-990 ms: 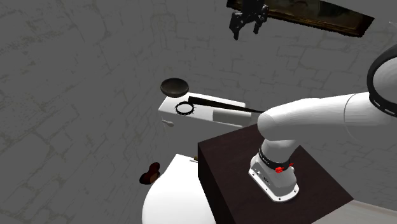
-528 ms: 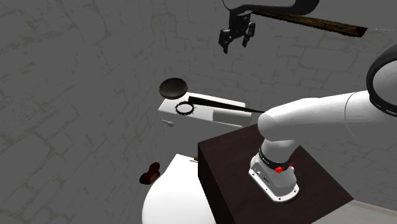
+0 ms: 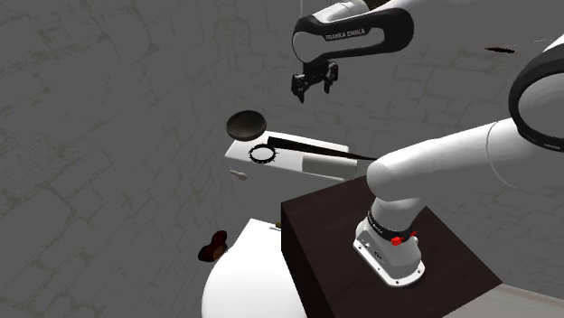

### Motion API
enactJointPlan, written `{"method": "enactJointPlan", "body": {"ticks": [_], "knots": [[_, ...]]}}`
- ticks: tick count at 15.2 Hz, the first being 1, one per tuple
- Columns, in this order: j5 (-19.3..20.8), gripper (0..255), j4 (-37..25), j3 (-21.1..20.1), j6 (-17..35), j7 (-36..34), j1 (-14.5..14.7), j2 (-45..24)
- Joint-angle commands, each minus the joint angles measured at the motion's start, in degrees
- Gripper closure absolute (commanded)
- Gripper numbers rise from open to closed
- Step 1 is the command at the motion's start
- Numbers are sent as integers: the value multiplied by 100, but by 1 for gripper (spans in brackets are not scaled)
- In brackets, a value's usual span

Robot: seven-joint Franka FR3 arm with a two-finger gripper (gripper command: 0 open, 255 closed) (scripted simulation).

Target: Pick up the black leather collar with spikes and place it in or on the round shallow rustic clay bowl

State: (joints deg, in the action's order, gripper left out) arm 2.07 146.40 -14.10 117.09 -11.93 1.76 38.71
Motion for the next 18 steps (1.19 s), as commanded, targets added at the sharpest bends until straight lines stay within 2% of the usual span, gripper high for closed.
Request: {"method": "enactJointPlan", "body": {"ticks": [1, 7, 11, 15, 18], "knots": [[-8, 0, 78, -216, 354, -235, 15, -302], [153, 0, 295, -840, 1397, -962, -42, -1245], [528, 0, 269, -1318, 2054, -1611, -221, -2050], [1320, 0, 89, -1809, 2593, -2528, -512, -3003], [2277, 0, -169, -2052, 2832, -3450, -671, -3831]]}}
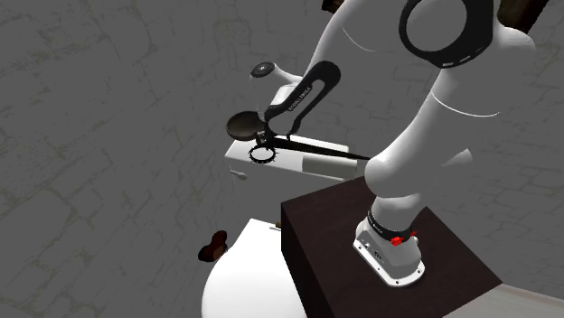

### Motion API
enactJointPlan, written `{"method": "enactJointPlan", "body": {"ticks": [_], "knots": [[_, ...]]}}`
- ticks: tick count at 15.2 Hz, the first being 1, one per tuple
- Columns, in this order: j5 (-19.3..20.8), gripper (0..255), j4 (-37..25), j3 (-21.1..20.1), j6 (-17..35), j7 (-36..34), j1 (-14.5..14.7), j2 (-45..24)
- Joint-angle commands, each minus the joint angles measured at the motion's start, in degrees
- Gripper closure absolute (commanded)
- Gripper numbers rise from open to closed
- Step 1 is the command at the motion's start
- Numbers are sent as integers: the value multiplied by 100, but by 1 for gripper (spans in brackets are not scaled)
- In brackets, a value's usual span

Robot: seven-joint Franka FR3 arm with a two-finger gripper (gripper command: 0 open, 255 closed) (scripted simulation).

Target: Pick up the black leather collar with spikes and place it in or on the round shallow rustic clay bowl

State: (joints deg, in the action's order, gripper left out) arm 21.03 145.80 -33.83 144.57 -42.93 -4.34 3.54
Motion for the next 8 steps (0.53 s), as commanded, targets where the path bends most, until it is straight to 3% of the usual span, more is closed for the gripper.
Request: {"method": "enactJointPlan", "body": {"ticks": [1, 5, 8], "knots": [[743, 0, -220, -100, 122, -683, -59, -606], [2054, 0, -751, 141, 139, -1869, 282, -1741], [2467, 0, -907, 352, 205, -2197, 454, -2108]]}}
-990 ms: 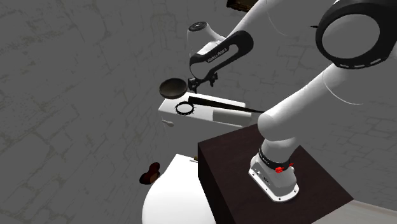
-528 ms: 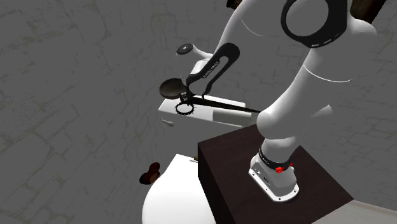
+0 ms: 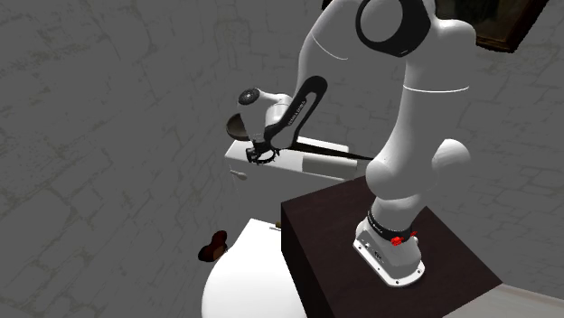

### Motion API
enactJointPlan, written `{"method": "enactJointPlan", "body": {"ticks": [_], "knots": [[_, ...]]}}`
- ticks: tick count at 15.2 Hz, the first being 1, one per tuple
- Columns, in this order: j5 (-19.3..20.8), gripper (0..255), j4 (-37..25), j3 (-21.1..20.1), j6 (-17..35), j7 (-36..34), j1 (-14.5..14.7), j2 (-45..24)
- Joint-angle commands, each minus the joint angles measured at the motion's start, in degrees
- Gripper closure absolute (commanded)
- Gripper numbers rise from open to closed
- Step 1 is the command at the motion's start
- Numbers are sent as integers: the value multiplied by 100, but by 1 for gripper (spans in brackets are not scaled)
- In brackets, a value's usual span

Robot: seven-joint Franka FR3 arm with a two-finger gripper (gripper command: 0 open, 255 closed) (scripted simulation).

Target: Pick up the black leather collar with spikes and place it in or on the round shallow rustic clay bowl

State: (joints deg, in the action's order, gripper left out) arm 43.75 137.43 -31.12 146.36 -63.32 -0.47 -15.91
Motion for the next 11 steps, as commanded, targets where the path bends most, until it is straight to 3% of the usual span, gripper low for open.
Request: {"method": "enactJointPlan", "body": {"ticks": [1, 6, 11], "knots": [[302, 0, -94, 141, 61, -229, 96, -246], [772, 0, -220, 411, 212, -546, 226, -622], [772, 0, -220, 412, 212, -545, 226, -621]]}}
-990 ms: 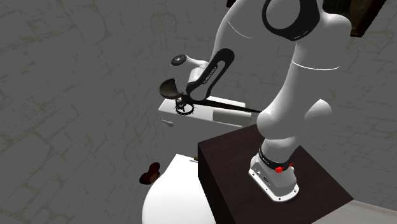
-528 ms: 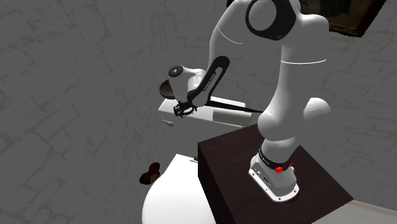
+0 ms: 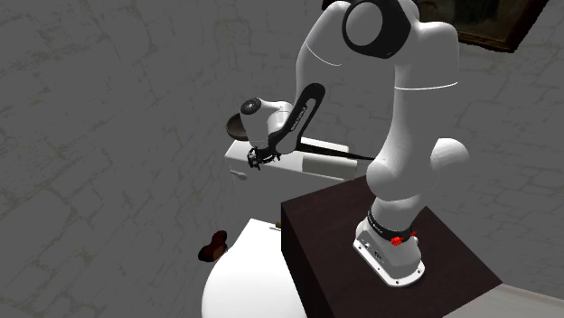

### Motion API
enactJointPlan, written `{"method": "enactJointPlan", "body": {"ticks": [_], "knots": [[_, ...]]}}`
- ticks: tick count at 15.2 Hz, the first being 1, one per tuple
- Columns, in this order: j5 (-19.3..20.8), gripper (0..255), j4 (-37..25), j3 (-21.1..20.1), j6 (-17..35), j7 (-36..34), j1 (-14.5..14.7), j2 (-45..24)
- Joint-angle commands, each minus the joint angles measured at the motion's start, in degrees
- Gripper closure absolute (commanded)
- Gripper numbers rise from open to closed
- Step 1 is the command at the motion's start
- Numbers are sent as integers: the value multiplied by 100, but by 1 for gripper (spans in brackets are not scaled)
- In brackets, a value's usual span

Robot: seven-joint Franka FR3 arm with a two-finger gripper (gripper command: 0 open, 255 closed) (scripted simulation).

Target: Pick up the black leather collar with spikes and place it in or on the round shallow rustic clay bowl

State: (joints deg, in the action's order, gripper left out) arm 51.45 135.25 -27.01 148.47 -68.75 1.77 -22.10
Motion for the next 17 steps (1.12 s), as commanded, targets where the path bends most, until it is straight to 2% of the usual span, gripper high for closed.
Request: {"method": "enactJointPlan", "body": {"ticks": [1, 2, 3, 12, 17], "knots": [[2, 0, -2, 1, 0, -2, 2, -3], [2, 0, -2, 1, 0, -2, 2, -3], [2, 255, -2, 1, 0, -2, 1, -2], [2, 255, -2, 1, 0, -2, 2, -3], [-522, 255, 123, -273, -152, 429, -197, 413]]}}
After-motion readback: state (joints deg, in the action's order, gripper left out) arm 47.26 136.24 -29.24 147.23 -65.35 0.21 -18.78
